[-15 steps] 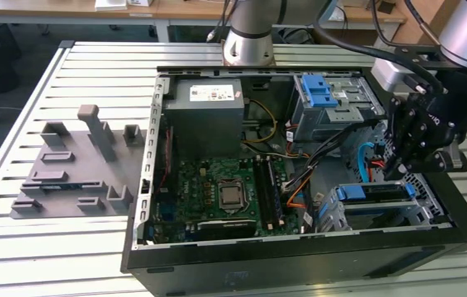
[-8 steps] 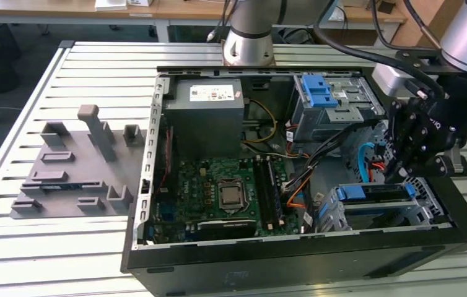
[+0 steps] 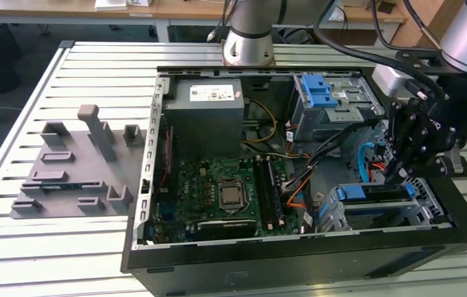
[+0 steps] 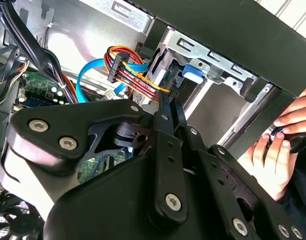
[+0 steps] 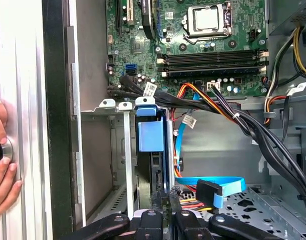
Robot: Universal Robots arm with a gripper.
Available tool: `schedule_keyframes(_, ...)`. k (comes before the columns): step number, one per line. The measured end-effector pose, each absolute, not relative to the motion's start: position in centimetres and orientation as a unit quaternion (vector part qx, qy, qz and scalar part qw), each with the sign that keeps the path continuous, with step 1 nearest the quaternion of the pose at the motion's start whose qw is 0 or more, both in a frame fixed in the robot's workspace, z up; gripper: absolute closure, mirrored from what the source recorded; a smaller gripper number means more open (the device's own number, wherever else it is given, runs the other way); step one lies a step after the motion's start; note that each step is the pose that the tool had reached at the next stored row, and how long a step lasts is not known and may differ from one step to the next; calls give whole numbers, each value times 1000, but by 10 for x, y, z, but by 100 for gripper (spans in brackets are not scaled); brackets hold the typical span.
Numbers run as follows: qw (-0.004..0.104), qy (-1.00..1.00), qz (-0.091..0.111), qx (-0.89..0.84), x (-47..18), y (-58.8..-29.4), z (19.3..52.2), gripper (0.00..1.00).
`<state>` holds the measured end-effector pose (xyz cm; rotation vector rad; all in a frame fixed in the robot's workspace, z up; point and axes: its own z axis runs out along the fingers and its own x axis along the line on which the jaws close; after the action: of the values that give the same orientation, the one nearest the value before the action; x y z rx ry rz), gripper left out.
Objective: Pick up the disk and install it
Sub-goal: 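Insert the first disk wire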
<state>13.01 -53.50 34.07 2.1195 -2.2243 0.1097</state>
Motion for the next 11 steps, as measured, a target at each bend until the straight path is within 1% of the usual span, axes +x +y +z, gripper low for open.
schedule_keyframes(11, 34, -723, 35, 689, 130, -538, 337, 84)
